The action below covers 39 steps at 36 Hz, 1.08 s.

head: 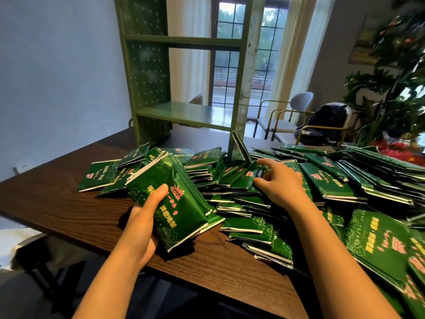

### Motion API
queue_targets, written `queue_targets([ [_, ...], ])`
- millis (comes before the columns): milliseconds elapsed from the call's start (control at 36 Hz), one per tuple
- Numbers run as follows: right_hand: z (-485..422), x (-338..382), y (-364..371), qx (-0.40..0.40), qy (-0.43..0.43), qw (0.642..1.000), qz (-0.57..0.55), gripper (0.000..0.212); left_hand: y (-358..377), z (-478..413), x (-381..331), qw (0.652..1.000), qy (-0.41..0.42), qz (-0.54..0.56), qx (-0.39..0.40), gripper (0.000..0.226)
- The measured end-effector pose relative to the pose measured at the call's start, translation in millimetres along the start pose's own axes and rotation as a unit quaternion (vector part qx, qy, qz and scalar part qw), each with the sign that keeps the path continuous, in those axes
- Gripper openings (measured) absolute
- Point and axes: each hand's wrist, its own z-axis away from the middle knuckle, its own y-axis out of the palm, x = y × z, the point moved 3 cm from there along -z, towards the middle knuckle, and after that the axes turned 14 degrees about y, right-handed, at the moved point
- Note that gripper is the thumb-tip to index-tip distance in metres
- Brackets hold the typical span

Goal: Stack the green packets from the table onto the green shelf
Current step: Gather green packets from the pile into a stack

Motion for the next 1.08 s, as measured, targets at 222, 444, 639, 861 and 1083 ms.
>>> queue_targets([
  [222,1,-7,-5,-0.013,-0.015,0.99,-0.136,0.038,2,1,-1,1.0,0.009,-0.001,0.018,0.037],
  [444,13,-11,-24,-0.093,-0.026,0.976,-0.197,0.029,1,2,-2,1.0,-0.001,0.003,0.011,0.074],
  [639,19,-2,-16,-0.068,-0.026,0.994,-0.087,0.027,3,4,-2,1.0,-0.01,0.011,0.011,0.042],
  [861,23,0,-10,-0.065,0.015,0.99,0.124,0.044,3,3,-3,1.0,-0.009,0.012,0.0,0.051],
  [1083,24,3,-13,-0.028,-0.006,0.987,0.156,0.051,3,2,-2,1.0,-0.008,0.006,0.001,0.048],
])
